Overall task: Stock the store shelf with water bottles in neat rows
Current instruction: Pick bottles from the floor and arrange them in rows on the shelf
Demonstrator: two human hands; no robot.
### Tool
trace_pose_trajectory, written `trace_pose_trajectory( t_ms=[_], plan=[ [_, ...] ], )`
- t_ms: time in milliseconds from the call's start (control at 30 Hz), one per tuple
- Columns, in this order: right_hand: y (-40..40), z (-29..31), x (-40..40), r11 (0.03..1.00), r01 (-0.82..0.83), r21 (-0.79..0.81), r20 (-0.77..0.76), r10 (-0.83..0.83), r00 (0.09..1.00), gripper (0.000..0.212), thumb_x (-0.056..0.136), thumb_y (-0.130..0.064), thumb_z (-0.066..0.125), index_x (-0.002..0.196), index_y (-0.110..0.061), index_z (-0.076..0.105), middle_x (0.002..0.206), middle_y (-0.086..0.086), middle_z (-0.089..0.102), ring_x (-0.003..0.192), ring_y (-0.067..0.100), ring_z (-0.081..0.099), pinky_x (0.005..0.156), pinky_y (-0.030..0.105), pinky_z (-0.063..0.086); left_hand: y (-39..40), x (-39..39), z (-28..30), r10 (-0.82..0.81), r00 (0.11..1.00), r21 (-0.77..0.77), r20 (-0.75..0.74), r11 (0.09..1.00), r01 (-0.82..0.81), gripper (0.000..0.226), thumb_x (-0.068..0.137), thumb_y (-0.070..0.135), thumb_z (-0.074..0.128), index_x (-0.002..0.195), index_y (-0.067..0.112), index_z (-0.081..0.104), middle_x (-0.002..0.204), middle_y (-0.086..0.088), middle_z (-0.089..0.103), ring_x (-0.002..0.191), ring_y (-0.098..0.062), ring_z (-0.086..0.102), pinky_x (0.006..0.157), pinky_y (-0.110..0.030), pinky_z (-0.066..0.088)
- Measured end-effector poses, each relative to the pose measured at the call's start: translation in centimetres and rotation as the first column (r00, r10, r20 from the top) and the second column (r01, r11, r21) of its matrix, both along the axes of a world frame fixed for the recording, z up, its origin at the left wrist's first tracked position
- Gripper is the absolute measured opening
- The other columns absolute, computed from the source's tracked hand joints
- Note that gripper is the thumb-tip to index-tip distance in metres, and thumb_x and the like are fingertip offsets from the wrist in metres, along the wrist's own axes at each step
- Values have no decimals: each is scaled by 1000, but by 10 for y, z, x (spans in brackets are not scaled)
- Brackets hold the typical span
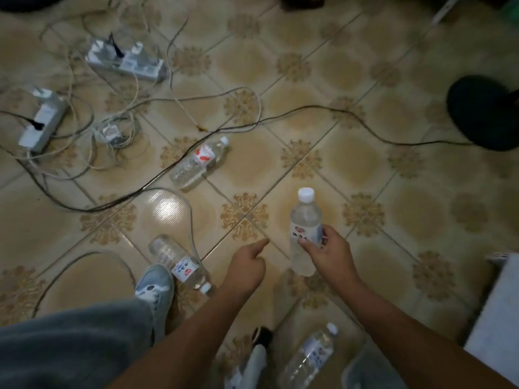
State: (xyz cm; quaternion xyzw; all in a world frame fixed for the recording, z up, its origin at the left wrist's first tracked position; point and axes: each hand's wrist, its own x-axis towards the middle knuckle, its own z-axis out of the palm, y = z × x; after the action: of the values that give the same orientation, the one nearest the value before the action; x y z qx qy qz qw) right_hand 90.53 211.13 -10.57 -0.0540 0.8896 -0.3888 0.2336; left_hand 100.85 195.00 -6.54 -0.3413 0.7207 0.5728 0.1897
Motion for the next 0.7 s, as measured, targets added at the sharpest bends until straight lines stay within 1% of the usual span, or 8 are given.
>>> trace_pose_trajectory(
  t_ms=[100,233,333,400,467,567,633,700],
  plan=[
    [32,65,-10,985,151,-78,-45,-155,987,39,81,-31,77,116,-18,64,107,-2,70,98,16,67,84,38,56,44,-34,60,-22,985,106,-174,993,41,65,82,-13,34,138,15,49,142,-1,48,134,-10,40,102,-17,29],
    [89,160,-1,952,280,-120,-171,-298,939,36,80,-31,78,111,-18,66,103,-3,71,93,12,68,80,34,56,105,-50,143,-74,908,163,-413,975,154,65,81,-15,34,129,21,59,119,17,59,112,6,51,78,5,35],
    [140,236,22,907,395,-147,-253,-420,871,29,81,-33,77,105,-23,65,99,-6,72,88,8,68,80,34,57,152,-46,195,-131,826,203,-548,937,283,67,79,-16,36,123,28,62,113,24,63,106,13,57,86,-4,43],
    [176,289,44,862,480,-166,-321,-507,800,29,81,-35,76,105,-24,66,98,-6,72,87,6,68,78,32,57,186,-39,238,-191,750,212,-633,889,405,67,79,-14,36,126,26,61,119,14,65,113,3,58,95,-20,47],
    [208,341,73,809,556,-192,-384,-583,716,30,81,-38,75,105,-23,67,97,-7,72,86,5,68,75,28,55,222,-24,285,-217,681,235,-700,830,505,59,84,-8,41,126,28,61,115,13,67,104,6,62,82,-13,50],
    [250,413,128,711,657,-253,-504,-676,538,36,82,-40,74,111,-20,67,101,-8,71,89,4,67,70,17,51,270,13,357,-203,557,273,-806,707,652,59,85,-12,42,117,34,59,95,25,70,87,14,63,65,-4,46],
    [271,451,169,644,714,-275,-571,-707,417,36,82,-42,74,111,-22,66,100,-10,70,87,1,65,67,10,48,296,41,392,-214,476,265,-853,608,749,61,84,-16,42,120,30,60,99,21,71,89,7,66,67,-9,50],
    [288,480,214,573,771,-277,-625,-717,309,36,82,-46,73,109,-23,66,99,-11,69,84,0,64,68,12,50,318,71,418,-233,410,246,-882,513,822,57,86,-13,45,123,27,61,104,16,71,94,-3,68,72,-19,55]
  ],
)
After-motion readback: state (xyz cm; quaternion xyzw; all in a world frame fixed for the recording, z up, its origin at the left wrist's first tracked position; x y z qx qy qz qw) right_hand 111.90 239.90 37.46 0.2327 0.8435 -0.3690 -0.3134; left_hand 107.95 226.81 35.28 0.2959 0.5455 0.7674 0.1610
